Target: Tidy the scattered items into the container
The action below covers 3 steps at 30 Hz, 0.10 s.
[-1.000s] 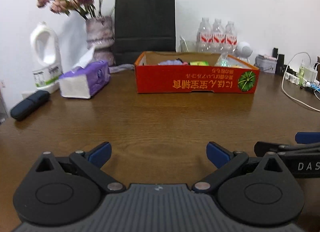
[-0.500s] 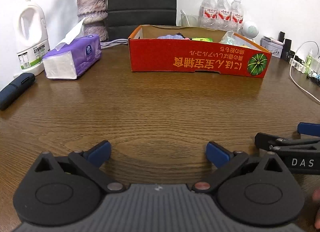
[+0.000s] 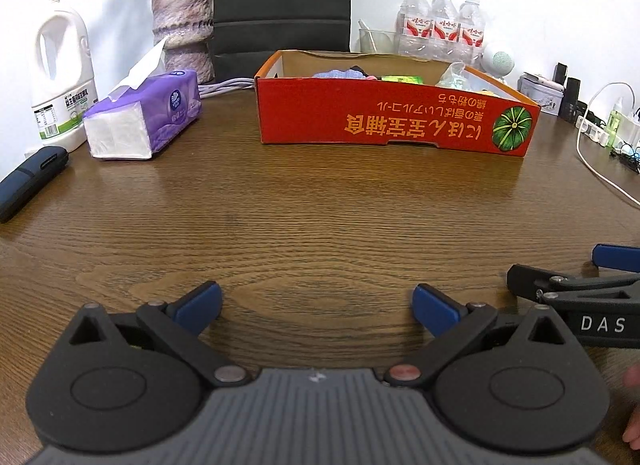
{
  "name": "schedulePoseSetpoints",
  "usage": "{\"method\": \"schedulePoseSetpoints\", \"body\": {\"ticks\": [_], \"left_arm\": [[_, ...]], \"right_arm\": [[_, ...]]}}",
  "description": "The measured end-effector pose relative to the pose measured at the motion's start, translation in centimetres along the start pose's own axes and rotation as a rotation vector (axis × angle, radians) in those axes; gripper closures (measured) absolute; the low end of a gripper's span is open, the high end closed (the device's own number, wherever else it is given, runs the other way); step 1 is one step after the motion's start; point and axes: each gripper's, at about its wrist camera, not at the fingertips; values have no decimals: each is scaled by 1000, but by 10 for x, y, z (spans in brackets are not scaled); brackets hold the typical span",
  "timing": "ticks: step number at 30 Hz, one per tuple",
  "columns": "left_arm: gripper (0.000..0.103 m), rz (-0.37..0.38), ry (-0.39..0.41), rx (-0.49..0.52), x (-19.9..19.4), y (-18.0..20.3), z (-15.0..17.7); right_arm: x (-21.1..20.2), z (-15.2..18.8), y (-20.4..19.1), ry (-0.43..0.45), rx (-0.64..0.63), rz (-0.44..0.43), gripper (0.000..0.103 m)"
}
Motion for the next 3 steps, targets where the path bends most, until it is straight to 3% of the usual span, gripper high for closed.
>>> {"method": "schedulePoseSetpoints", "body": {"ticks": [3], "left_arm": [[0,1,0,1,0,0,0]], "right_arm": [[0,0,0,0,0,0,0]]}}
Point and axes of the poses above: each gripper's, at about its wrist camera, not at the fingertips, and x roughly the way its jaws point, y to its right, z to its underside, and after that the axes turned 12 degrees about -y, right-handed
